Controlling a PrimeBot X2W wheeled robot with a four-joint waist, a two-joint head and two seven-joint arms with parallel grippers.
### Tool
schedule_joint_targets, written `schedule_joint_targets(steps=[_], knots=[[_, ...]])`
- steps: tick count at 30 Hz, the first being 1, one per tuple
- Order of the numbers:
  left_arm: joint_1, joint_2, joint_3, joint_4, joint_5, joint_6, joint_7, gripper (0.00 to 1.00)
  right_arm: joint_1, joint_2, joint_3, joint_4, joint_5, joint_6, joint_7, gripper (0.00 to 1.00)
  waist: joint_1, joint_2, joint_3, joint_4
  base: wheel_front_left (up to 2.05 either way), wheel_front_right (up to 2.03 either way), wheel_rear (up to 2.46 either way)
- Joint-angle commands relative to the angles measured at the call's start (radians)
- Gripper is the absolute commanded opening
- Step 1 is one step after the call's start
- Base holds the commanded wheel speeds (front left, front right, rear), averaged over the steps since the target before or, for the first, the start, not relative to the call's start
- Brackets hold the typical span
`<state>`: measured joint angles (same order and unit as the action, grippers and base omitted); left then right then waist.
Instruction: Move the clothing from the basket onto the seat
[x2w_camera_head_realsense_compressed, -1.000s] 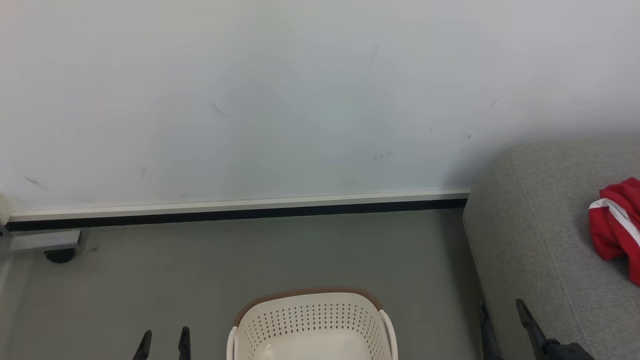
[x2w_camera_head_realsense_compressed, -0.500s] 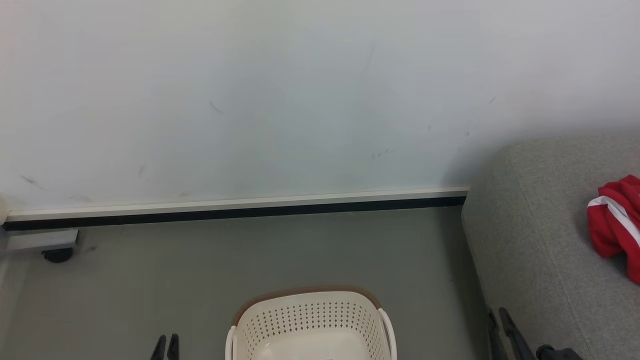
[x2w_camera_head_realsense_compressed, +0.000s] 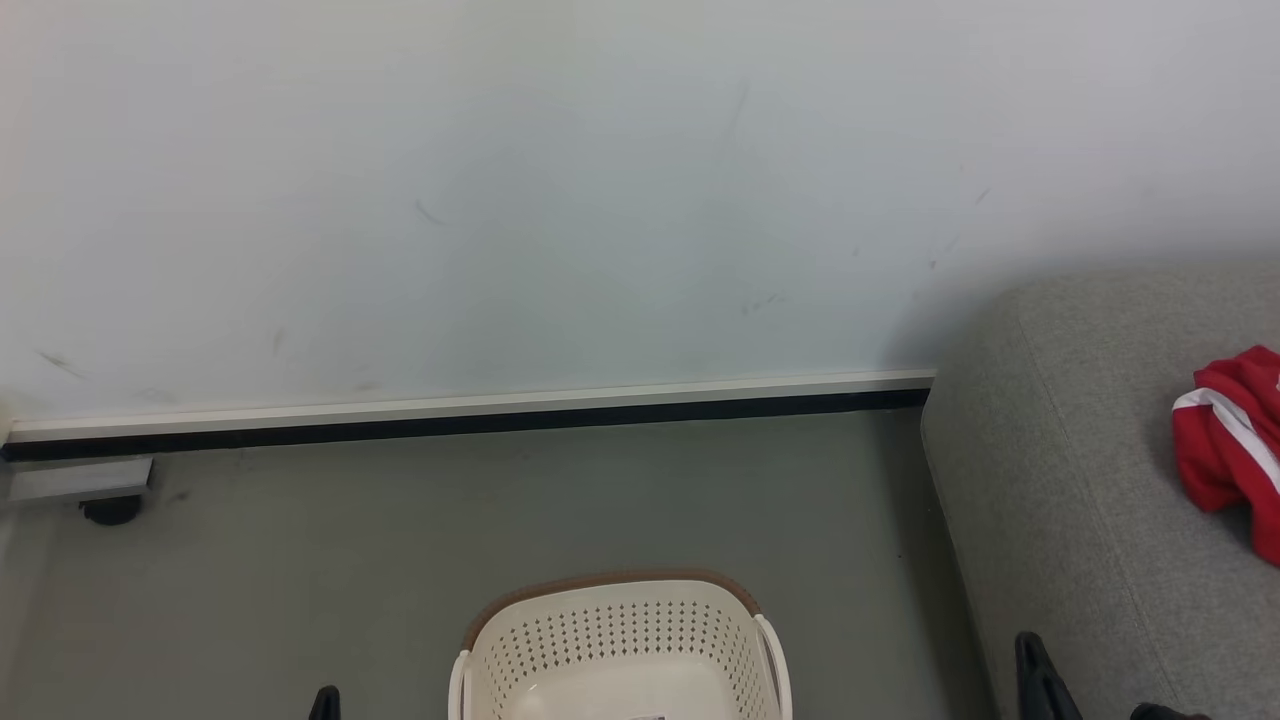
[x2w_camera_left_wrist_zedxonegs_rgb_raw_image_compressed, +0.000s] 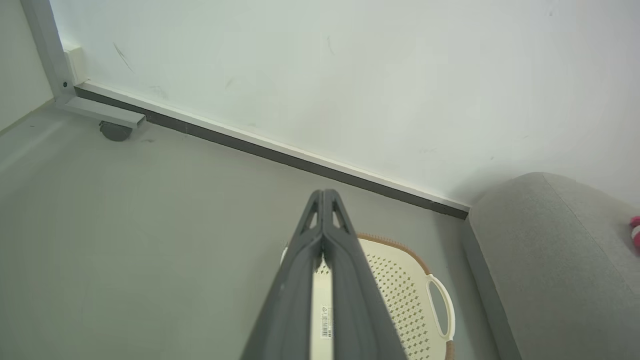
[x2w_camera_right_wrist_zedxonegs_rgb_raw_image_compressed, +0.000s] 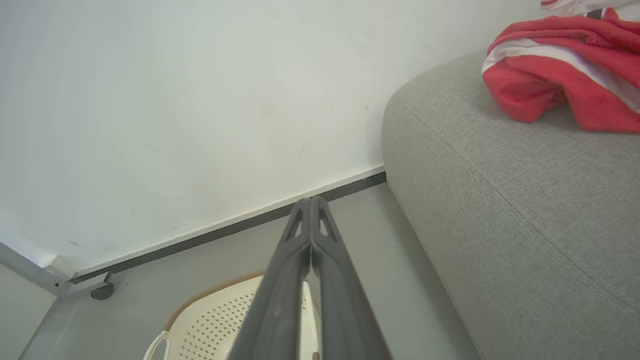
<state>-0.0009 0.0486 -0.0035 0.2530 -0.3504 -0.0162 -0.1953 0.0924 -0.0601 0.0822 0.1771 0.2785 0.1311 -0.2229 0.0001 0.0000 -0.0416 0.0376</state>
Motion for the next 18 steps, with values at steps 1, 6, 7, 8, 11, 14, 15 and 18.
schedule_joint_targets(steps=[1,6,7,8,11,14,15,18], knots=[[-0.026,0.001,0.006,-0.012,-0.049,-0.005,0.009,0.0,-0.02,-0.011,-0.006,-0.019,0.054,0.0,0.005,0.0,0.0,0.0,0.001,0.0,0.0,0.0,0.0],[-0.035,0.001,0.007,-0.01,-0.138,-0.013,0.03,0.0,-0.025,-0.018,-0.015,-0.023,0.156,0.0,0.019,0.0,0.0,0.0,0.002,-0.002,0.0,0.0,0.0],[-0.037,0.001,0.008,-0.01,-0.155,-0.015,0.035,0.0,-0.026,-0.019,-0.017,-0.023,0.175,0.0,0.022,0.0,0.0,0.0,0.003,-0.002,0.0,0.0,0.0],[-0.039,0.001,0.008,-0.009,-0.172,-0.016,0.039,0.0,-0.027,-0.02,-0.018,-0.024,0.195,0.0,0.025,0.0,0.0,0.0,0.003,-0.003,0.0,0.0,0.0],[-0.044,0.002,0.009,-0.008,-0.222,-0.02,0.051,0.0,-0.029,-0.024,-0.024,-0.026,0.252,0.0,0.033,0.0,0.0,0.0,0.004,-0.004,0.0,0.0,0.0],[-0.051,0.002,0.011,-0.005,-0.287,-0.027,0.068,0.0,-0.032,-0.028,-0.031,-0.029,0.325,0.0,0.043,0.0,0.0,0.0,0.006,-0.005,0.0,0.0,0.0],[-0.053,0.002,0.012,-0.005,-0.301,-0.028,0.072,0.0,-0.033,-0.029,-0.033,-0.029,0.342,0.0,0.046,0.0,0.0,0.0,0.006,-0.005,0.0,0.0,0.0],[-0.058,0.002,0.013,-0.003,-0.348,-0.032,0.083,0.0,-0.034,-0.032,-0.038,-0.031,0.394,0.0,0.054,0.0,0.0,0.0,0.007,-0.006,0.0,0.0,0.0]])
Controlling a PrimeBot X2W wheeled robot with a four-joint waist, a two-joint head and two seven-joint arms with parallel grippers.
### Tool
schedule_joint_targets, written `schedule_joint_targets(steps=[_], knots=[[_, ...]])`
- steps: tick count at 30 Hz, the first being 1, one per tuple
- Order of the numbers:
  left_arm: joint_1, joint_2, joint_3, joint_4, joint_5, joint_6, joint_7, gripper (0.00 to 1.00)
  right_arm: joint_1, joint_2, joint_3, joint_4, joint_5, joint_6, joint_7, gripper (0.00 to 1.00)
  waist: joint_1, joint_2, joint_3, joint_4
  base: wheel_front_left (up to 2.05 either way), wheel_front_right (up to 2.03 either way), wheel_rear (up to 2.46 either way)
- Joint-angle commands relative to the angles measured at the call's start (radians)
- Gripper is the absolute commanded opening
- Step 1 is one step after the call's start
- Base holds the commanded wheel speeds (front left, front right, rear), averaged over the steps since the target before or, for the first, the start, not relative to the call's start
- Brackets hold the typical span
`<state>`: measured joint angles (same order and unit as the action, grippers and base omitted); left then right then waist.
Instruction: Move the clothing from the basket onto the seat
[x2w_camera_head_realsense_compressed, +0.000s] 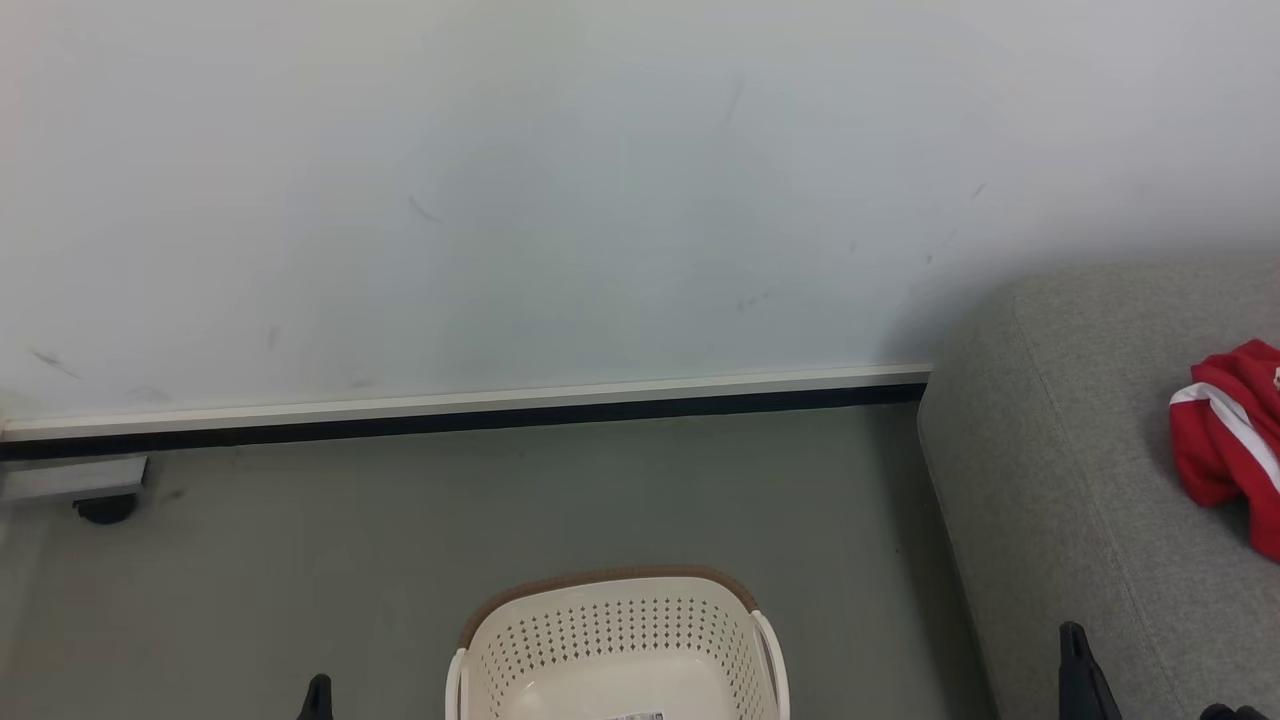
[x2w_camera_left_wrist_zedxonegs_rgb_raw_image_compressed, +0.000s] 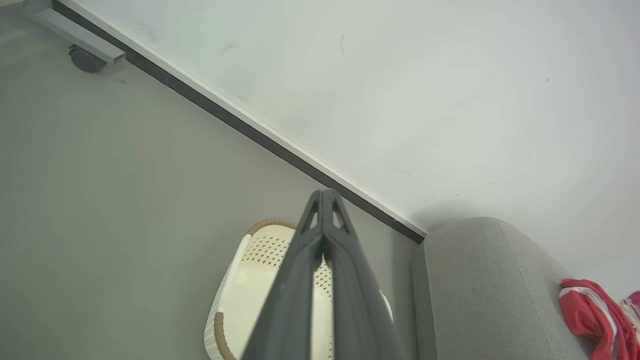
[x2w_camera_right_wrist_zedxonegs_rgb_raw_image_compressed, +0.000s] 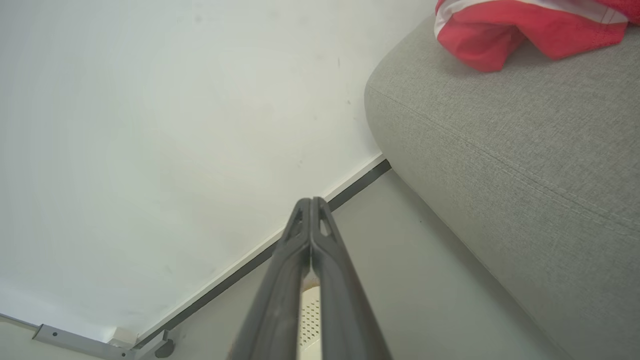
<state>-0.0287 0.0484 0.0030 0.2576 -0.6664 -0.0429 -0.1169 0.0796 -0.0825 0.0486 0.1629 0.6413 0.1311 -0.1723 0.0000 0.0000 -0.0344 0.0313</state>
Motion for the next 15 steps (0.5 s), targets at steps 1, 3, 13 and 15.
schedule_joint_targets(steps=[1,3,13,15], knots=[[-0.032,0.002,0.007,-0.007,-0.046,-0.007,0.009,0.0,-0.022,-0.01,-0.006,-0.017,0.048,0.0,0.006,0.0,0.0,0.0,0.001,-0.001,0.0,0.0,0.0],[-0.034,0.002,0.008,-0.006,-0.075,-0.01,0.016,0.0,-0.022,-0.012,-0.009,-0.018,0.081,0.0,0.011,0.0,0.0,0.0,0.001,-0.001,0.0,0.0,0.0],[-0.05,0.002,0.012,-0.001,-0.212,-0.022,0.052,0.0,-0.03,-0.02,-0.026,-0.023,0.235,0.0,0.035,0.0,0.0,0.0,0.005,-0.005,0.0,0.0,0.0],[-0.052,0.002,0.012,0.0,-0.236,-0.025,0.058,0.0,-0.031,-0.021,-0.03,-0.024,0.264,0.0,0.04,0.0,0.0,0.0,0.006,-0.005,0.0,0.0,0.0]])
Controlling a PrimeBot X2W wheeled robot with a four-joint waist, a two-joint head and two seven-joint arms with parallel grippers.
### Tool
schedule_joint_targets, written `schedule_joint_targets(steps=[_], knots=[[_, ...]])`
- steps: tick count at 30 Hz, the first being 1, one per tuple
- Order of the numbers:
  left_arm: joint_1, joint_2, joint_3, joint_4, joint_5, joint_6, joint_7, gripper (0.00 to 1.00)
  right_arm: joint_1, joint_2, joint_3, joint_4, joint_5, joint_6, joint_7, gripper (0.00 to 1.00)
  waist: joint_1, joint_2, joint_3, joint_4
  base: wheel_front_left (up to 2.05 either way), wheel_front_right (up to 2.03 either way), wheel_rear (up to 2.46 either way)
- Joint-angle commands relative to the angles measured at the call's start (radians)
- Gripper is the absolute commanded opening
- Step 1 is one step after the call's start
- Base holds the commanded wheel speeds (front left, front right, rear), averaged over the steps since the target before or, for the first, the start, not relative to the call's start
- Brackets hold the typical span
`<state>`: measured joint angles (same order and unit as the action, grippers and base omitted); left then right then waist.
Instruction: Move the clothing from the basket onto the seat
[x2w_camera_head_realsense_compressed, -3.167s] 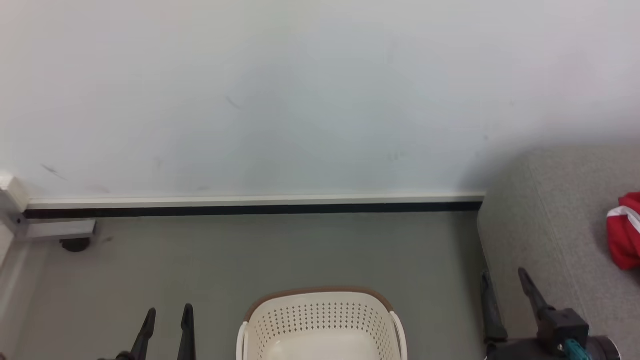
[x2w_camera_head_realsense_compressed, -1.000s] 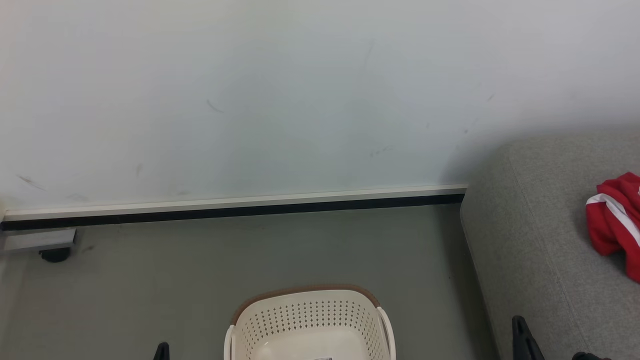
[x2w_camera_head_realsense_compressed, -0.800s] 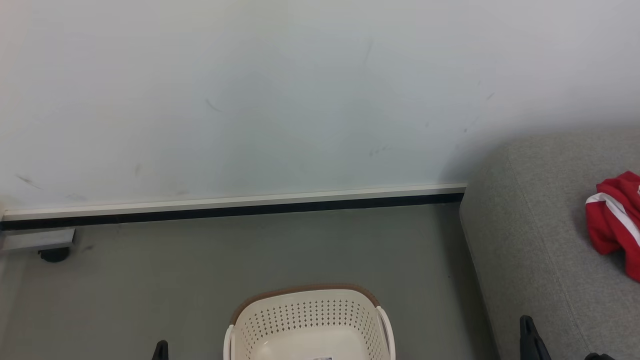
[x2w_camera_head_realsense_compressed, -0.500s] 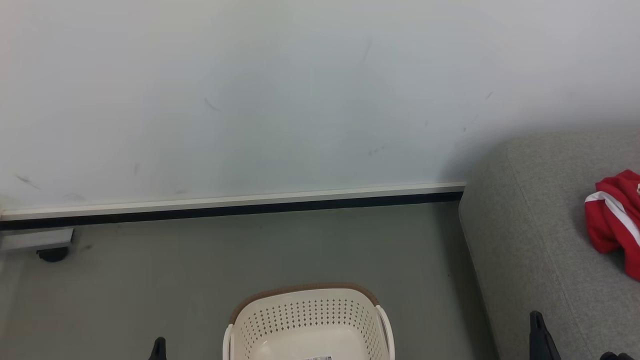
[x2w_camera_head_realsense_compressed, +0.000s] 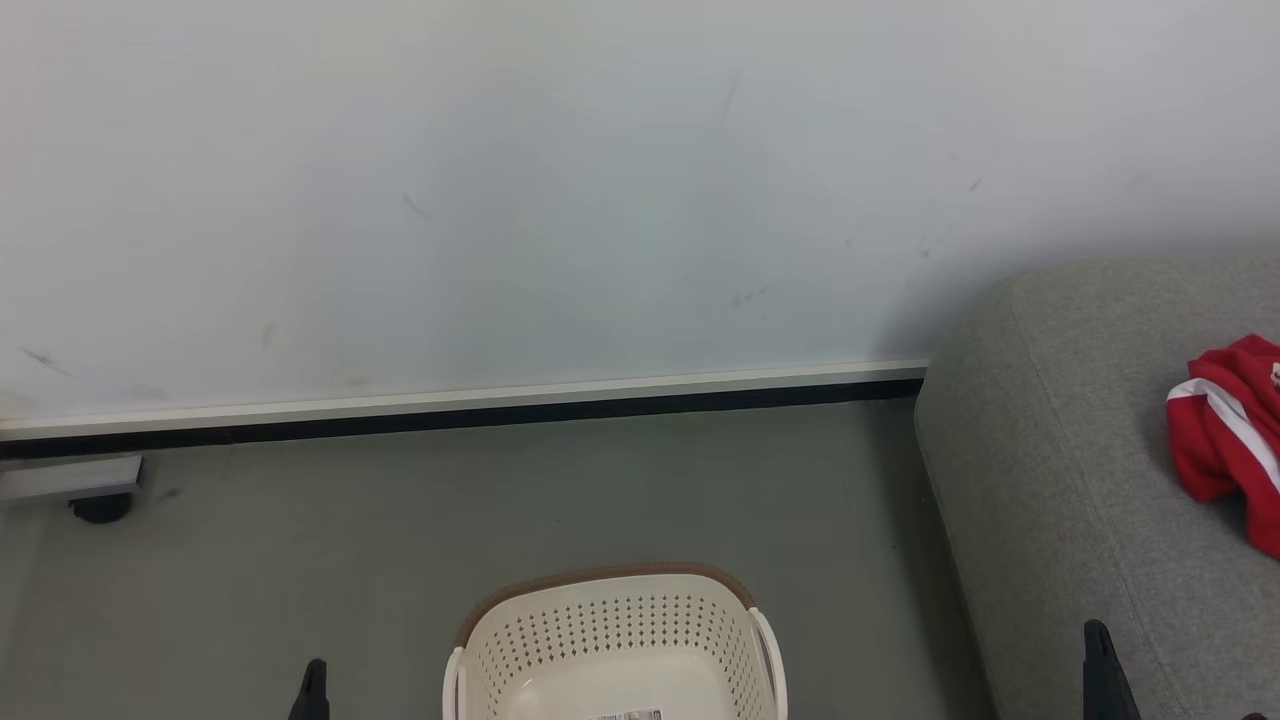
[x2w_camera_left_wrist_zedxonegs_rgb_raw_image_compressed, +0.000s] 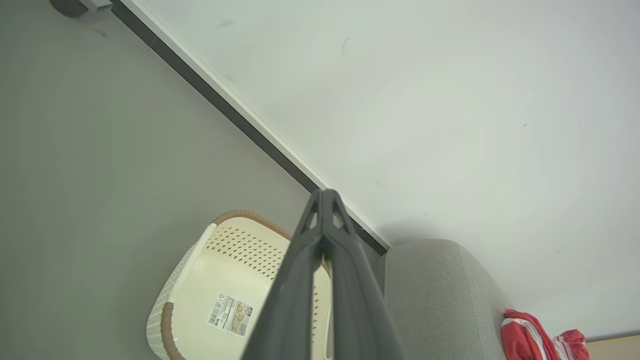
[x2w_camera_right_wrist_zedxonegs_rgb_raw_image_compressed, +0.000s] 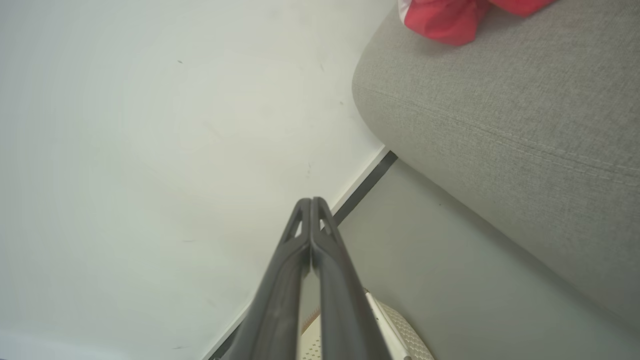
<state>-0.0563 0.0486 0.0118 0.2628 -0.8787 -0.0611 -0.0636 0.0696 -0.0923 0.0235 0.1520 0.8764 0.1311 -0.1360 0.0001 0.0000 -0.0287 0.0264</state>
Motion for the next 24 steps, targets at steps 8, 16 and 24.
schedule_joint_targets(steps=[8,16,24], knots=[[-0.035,0.002,0.006,-0.002,-0.111,-0.014,0.027,0.0,-0.025,-0.015,-0.016,-0.016,0.125,0.0,0.021,0.0,0.0,0.0,0.003,-0.003,0.0,0.0,0.0],[-0.043,0.002,0.009,0.002,-0.201,-0.023,0.052,0.0,-0.027,-0.018,-0.029,-0.019,0.228,0.0,0.039,0.0,-0.0001,0.0,0.006,-0.005,0.0,0.0,0.0],[-0.054,0.002,0.012,0.005,-0.287,-0.03,0.074,0.0,-0.031,-0.022,-0.042,-0.022,0.321,0.0,0.055,0.0,-0.0001,0.0,0.009,-0.008,0.0,0.0,0.0]])
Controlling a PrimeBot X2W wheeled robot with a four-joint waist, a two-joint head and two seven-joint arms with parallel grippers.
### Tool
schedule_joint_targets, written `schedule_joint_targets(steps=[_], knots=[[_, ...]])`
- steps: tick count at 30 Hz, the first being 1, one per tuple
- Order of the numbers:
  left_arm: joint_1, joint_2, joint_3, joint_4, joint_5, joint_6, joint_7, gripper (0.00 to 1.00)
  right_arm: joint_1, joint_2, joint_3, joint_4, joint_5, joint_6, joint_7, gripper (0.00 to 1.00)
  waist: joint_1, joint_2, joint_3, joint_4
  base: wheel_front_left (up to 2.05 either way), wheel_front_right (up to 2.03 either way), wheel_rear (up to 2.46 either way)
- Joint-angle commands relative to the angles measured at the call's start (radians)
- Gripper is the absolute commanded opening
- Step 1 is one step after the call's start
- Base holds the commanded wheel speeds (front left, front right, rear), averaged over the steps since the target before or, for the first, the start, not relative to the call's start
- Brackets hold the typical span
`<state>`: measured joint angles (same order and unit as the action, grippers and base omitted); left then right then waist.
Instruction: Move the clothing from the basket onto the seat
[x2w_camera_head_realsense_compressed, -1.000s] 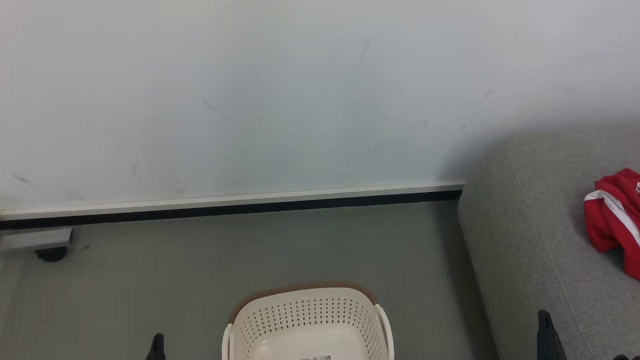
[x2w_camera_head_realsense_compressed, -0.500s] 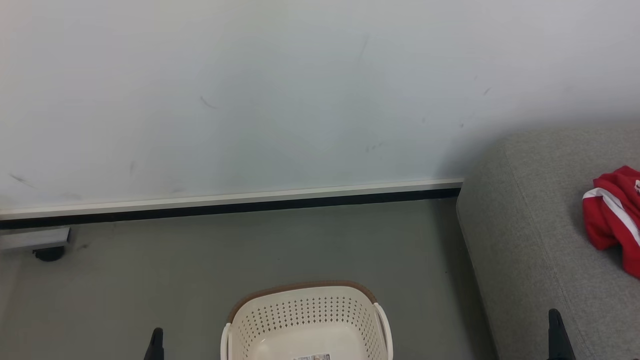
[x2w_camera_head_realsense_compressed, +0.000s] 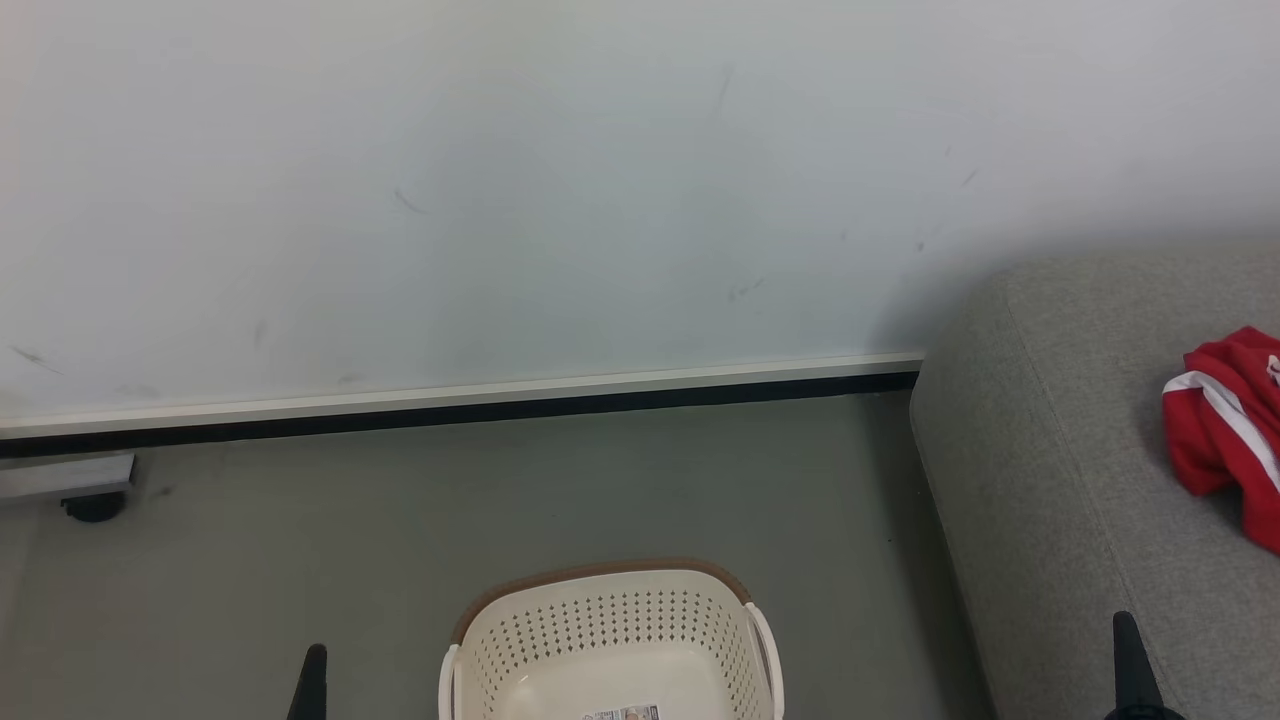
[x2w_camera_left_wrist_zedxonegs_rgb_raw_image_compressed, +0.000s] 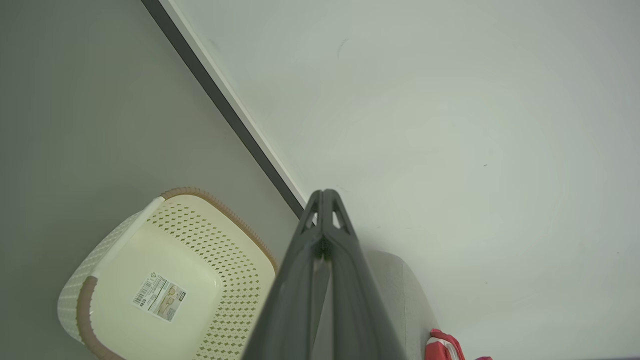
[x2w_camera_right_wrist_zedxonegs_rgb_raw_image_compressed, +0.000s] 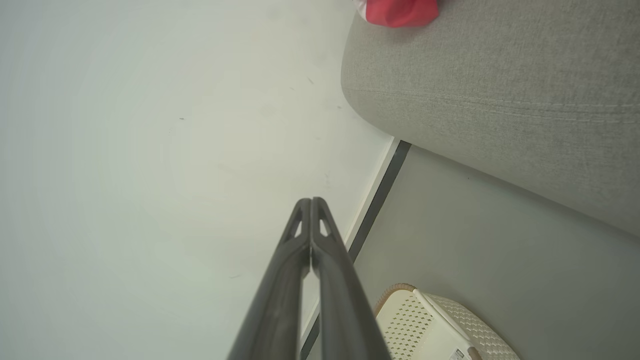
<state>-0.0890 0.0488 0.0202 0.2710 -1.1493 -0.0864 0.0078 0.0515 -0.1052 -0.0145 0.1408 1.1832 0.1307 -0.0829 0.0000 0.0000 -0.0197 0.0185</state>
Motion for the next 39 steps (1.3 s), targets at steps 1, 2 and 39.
schedule_joint_targets(steps=[1,2,39], knots=[[-0.023,0.002,0.004,-0.003,-0.027,-0.006,0.005,0.0,-0.014,-0.009,-0.005,-0.012,0.026,0.0,0.004,0.0,0.0,0.0,0.0,0.0,0.0,0.0,0.0],[-0.024,0.002,0.004,-0.003,-0.038,-0.008,0.008,0.0,-0.014,-0.009,-0.007,-0.012,0.038,0.0,0.006,0.0,0.0,0.0,0.001,-0.001,0.0,0.0,0.0],[-0.057,0.002,0.014,0.011,-0.351,-0.036,0.09,0.0,-0.027,-0.015,-0.058,-0.019,0.379,0.0,0.075,0.0,0.0,0.0,0.014,-0.013,0.0,0.0,0.0]])
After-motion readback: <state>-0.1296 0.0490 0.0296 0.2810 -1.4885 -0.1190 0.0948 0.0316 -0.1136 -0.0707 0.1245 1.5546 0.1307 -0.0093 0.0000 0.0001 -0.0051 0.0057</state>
